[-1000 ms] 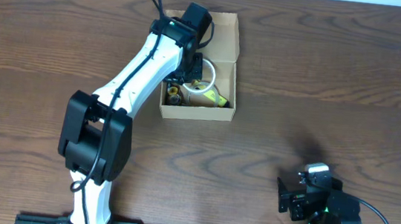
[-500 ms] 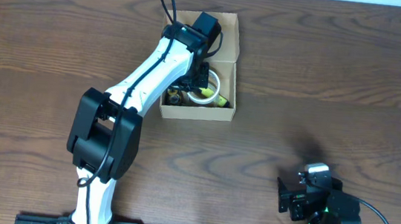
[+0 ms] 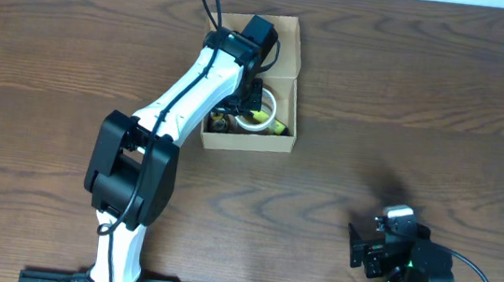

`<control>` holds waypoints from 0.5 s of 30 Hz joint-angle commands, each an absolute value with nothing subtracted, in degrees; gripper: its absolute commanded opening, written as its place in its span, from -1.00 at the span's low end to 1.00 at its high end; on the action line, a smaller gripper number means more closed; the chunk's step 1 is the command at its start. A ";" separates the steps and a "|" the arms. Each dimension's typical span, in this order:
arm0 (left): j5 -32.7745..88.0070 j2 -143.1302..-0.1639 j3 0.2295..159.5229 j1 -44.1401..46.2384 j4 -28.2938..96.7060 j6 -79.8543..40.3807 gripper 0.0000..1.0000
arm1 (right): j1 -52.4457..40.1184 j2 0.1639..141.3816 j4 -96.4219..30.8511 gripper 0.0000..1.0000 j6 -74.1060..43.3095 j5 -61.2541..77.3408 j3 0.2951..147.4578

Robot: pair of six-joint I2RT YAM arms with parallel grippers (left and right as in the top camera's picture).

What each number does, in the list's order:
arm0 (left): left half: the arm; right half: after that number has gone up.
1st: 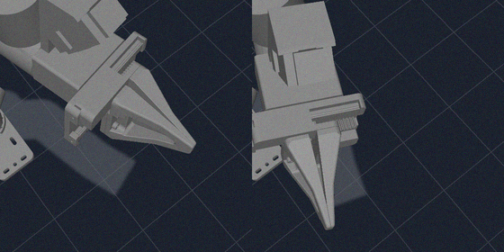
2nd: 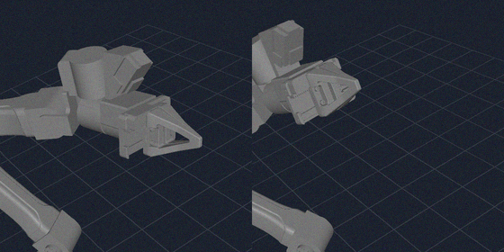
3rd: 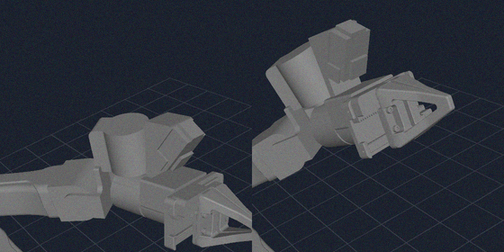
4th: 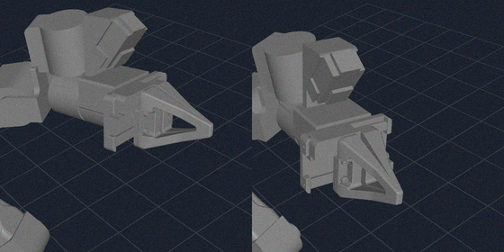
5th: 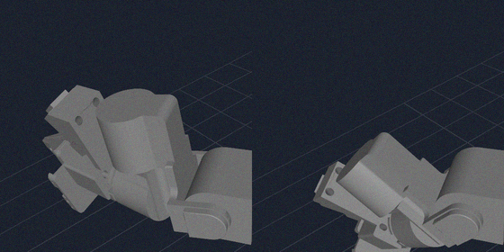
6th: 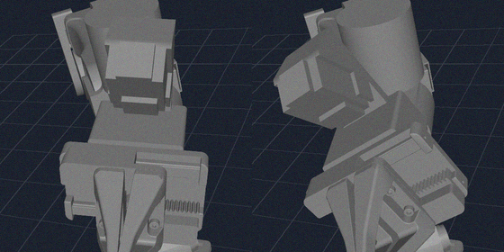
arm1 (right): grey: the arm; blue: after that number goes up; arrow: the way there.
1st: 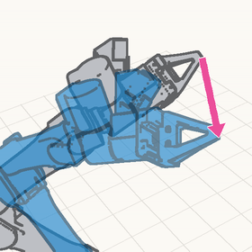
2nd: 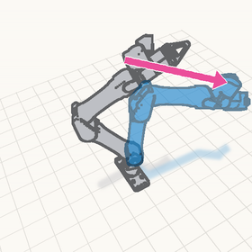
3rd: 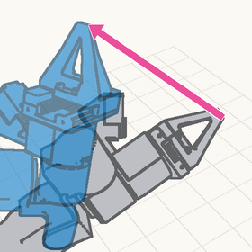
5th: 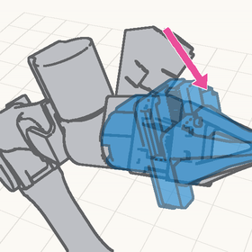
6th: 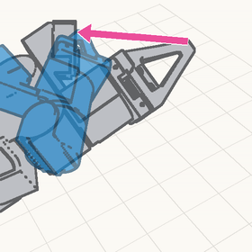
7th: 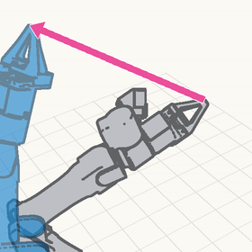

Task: Pack container
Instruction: 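Lift the tape roll into the box and release it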

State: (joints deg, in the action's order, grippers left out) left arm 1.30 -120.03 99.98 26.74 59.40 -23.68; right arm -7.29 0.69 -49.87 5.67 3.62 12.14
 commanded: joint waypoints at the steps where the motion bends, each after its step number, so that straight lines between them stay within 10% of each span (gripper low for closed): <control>1: 0.67 -122.43 99.63 26.68 59.51 -22.65 -0.89 | -6.83 0.34 -50.39 0.99 6.28 3.44 11.81; 8: 0.69 -123.44 99.63 26.70 58.89 -22.65 -0.86 | -6.83 0.34 -50.39 0.99 6.28 3.44 11.81; 15: 0.67 -123.44 99.63 26.72 58.41 -22.68 -0.30 | -6.83 0.34 -50.39 0.99 6.28 3.44 11.81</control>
